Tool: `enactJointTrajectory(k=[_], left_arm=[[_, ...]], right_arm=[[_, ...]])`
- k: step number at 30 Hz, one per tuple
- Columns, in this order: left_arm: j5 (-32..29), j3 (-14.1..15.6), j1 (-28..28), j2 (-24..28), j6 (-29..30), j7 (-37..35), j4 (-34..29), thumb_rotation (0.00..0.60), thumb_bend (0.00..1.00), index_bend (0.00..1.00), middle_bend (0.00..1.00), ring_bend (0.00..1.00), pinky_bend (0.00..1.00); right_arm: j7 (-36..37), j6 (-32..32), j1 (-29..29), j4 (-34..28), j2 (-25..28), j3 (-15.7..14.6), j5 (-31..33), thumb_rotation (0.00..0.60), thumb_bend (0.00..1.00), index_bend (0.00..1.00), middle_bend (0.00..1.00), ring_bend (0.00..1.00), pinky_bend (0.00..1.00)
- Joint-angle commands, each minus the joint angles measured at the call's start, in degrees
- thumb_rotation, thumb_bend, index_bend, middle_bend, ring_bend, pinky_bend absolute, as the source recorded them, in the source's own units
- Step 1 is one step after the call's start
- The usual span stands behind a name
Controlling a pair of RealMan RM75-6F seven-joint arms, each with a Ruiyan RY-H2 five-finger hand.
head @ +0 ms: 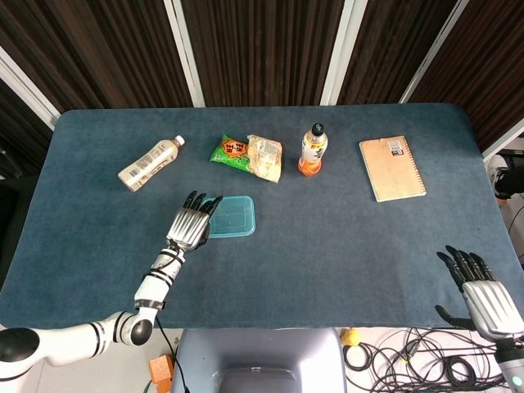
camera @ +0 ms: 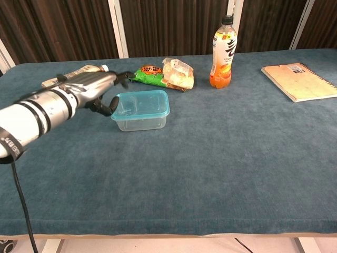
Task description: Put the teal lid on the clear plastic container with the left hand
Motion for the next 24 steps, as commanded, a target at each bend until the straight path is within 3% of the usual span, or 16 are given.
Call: enactJointTrajectory(k=[1,4,6,11,13,15,17,20,24], left_arm=[[10.5,0.8,5.0,8.1,10.1,-6.3,-12.2,0.600,0.56,0.00,0.02,0.00,0.00],[17.3,4.9,10.4,15.0,16.1,-11.1,-20.4,0.600,0.52,0.00,0.02,0.00,0.00],[23.0,9.6,15.2,19.8,20.6,-15.9,-24.8,0.600,0.50,0.00,0.02,0.00,0.00],[34.0,23.1,27.0,28.8,30.1,-26.8,-26.9,0.600,0.42,0.00,0.02,0.00,0.00],[36.0,26.0,30.6,30.5,33.4,-31.9,-26.2,0.600,0.42,0.00,0.02,0.00,0.00],[37.9,26.9,33.8,30.7,37.4,-36.1,-23.6,0.600,0.42,0.00,0.01,0.00,0.00],[38.3,27.8,34.8,32.5,37.1,-32.9,-22.8,0.600,0.42,0.00,0.01,0.00,0.00],[36.6,25.8,36.5,32.7,37.8,-27.9,-24.1,0.600,0.42,0.00,0.01,0.00,0.00],[36.5,25.0,36.8,33.5,36.1,-27.8,-25.2,0.600,0.41,0.00,0.01,0.00,0.00]], right_arm=[[-0.2,0.3,-0.2,0.0,0.0,-0.1,-0.1,0.600,0.18,0.00,0.00,0.00,0.02],[-0.7,0.9,-0.5,-0.2,-0.1,-0.1,-0.2,0.600,0.18,0.00,0.00,0.00,0.02],[-1.5,1.1,-0.8,-0.3,-0.2,-0.1,0.0,0.600,0.18,0.00,0.00,0.00,0.02],[-3.9,0.8,-1.1,-1.0,-0.6,0.1,1.9,0.600,0.18,0.00,0.00,0.00,0.02],[-4.7,0.6,-1.2,-1.4,-0.7,0.3,2.6,0.600,0.18,0.00,0.00,0.00,0.02],[-5.3,0.6,-1.2,-1.9,-0.7,0.6,3.5,0.600,0.18,0.00,0.00,0.00,0.02],[-6.0,0.8,-1.3,-2.2,-0.8,0.9,3.9,0.600,0.18,0.00,0.00,0.00,0.02],[-7.2,1.6,-1.6,-2.7,-1.1,1.1,4.0,0.600,0.18,0.00,0.00,0.00,0.02],[-8.0,2.1,-2.1,-2.8,-1.3,0.8,3.7,0.600,0.18,0.00,0.00,0.00,0.02]])
